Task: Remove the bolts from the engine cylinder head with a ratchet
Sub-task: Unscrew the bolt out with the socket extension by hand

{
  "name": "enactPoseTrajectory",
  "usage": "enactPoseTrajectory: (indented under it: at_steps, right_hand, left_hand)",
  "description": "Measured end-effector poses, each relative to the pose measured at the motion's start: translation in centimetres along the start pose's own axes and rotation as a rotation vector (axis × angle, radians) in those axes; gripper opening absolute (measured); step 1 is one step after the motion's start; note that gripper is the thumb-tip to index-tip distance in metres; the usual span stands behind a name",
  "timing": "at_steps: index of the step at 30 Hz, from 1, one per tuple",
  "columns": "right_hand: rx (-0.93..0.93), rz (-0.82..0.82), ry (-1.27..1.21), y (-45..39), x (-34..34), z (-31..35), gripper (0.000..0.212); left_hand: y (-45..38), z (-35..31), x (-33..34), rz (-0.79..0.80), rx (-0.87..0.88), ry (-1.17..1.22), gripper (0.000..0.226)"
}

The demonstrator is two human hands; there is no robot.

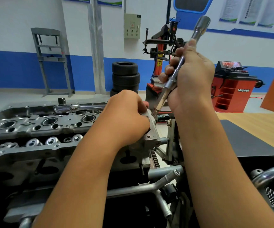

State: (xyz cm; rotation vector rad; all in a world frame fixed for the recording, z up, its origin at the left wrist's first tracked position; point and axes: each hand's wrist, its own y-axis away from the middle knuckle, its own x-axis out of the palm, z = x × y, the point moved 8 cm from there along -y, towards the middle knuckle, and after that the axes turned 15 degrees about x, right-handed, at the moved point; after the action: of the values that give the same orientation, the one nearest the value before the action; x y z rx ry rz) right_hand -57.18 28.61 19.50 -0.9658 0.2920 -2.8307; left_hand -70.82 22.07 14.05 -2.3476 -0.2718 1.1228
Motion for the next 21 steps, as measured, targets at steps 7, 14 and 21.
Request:
enactPoseTrajectory:
  at_steps: [7,14,21]
  right_hand:
    - [0.027,-0.002,-0.062,-0.2,-0.2,0.1,0.032]
    - [0.028,0.034,-0.044,0.1,0.2,0.6,0.032]
    - [0.153,0.157,0.258,0.8,0.2,0.9,0.027]
  left_hand:
    - [0.5,-0.4,-0.2,-0.049,0.067,0.132,0.024]
    - [0.1,-2.8,-3.6,-0.325,0.255,0.337,0.015]
    - [0.3,-2.9,-3.3,-0.417,0.235,0.481,0.010]
